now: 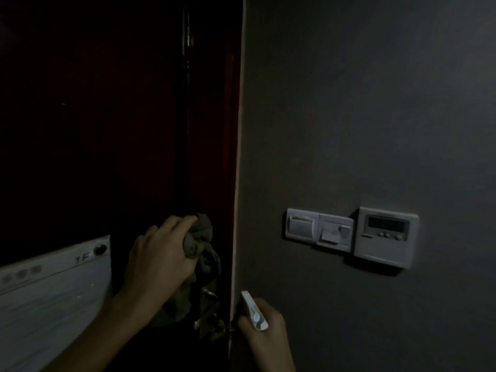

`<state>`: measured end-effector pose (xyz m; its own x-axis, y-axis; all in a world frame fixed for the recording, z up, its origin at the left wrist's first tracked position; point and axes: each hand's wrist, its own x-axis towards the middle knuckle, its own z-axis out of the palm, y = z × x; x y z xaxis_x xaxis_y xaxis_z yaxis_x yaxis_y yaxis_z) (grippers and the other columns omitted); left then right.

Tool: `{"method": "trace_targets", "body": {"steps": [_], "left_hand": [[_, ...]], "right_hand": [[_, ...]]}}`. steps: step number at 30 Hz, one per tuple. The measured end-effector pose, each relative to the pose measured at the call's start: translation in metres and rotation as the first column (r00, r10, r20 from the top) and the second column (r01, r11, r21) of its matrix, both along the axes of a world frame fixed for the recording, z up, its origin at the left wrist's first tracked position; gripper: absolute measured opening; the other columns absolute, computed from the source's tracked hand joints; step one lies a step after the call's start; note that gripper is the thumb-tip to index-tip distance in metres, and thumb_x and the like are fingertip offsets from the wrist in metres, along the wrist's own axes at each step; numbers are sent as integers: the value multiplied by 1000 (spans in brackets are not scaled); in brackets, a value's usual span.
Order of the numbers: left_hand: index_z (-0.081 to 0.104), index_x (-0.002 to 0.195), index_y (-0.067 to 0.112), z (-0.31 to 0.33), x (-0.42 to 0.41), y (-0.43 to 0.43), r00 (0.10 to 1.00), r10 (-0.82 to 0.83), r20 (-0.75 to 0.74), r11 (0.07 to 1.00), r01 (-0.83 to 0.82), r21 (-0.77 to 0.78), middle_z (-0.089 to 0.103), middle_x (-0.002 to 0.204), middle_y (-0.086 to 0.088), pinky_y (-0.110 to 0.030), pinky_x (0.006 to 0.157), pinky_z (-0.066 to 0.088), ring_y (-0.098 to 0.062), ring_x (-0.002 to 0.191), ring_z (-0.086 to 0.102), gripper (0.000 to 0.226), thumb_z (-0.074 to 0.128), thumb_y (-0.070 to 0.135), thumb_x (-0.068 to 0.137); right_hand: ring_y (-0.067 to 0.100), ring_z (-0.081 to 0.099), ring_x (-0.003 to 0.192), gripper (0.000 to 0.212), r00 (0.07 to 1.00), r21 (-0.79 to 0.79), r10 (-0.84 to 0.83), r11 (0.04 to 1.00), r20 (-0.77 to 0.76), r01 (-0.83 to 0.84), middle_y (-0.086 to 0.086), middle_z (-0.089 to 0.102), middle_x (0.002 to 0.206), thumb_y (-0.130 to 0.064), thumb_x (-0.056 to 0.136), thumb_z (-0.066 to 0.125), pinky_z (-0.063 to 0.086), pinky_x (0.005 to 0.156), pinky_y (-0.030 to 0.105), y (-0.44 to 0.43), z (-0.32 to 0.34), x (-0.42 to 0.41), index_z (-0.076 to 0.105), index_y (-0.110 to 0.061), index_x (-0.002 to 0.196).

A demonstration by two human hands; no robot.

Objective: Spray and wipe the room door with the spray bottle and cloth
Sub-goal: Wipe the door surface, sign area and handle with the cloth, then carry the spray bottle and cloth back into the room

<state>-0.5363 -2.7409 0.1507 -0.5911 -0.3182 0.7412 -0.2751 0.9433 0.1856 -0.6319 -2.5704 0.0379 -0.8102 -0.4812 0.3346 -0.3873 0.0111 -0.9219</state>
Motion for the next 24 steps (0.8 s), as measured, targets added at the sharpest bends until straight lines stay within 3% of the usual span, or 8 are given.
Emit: {"method": "trace_targets", "body": {"steps": [3, 7, 10, 16, 21, 24], "left_hand": [[62, 108, 32, -15, -12, 32, 978, -208, 14, 951, 199, 238, 60, 94, 13, -31, 70, 51, -11, 83, 60, 35, 74, 25, 75], [64, 89, 30, -42, -42, 74, 925, -380, -5, 817, 339, 467, 65, 86, 13, -28, 69, 52, -11, 81, 64, 25, 75, 28, 66], [65, 80, 30, -56, -68, 118, 861, -508, -41, 678, 429, 597, 70, 72, 13, -23, 64, 52, -8, 73, 66, 21, 77, 22, 66], [66, 87, 29, -64, -107, 268, 637, -767, -81, 453, 626, 635, 72, 76, 11, -28, 65, 53, -2, 71, 66, 23, 78, 19, 71], [65, 88, 23, -66, -117, 441, 428, -899, -95, 284, 733, 618, 70, 76, 3, -40, 66, 56, -15, 72, 67, 18, 75, 22, 72], [68, 88, 16, -70, -107, 555, 303, -942, -148, 130, 732, 669, 72, 79, -2, -48, 70, 57, -21, 77, 69, 23, 75, 26, 69]], "right_hand": [[-11, 55, 59, 27, 997, 11, -70, 997, -38, 70, -9, 62, 67, -6, 88, 65, 45, 64, 8, 18, 5, 3, 61, -29, 73], [-10, 57, 62, 24, 987, -26, -160, 987, -32, 160, -6, 64, 68, -7, 88, 65, 47, 65, 10, 73, 10, 8, 63, -27, 75], [3, 59, 63, 11, 959, -99, -285, 954, 10, 284, 0, 66, 69, -8, 86, 68, 45, 60, 19, 129, 10, 10, 69, -16, 80], [6, 43, 56, 21, 822, -167, -569, 812, -21, 559, -6, 52, 57, -30, 74, 66, 35, 54, 25, 272, 6, 28, 53, -18, 63], [7, 41, 57, 19, 634, -175, -770, 635, -71, 752, -4, 51, 59, -11, 83, 68, 33, 53, 28, 429, -3, 55, 55, -5, 70], [8, 42, 57, 17, 507, -160, -857, 516, -97, 842, -3, 52, 60, -7, 81, 67, 34, 53, 31, 532, -5, 83, 55, -6, 69]]}}
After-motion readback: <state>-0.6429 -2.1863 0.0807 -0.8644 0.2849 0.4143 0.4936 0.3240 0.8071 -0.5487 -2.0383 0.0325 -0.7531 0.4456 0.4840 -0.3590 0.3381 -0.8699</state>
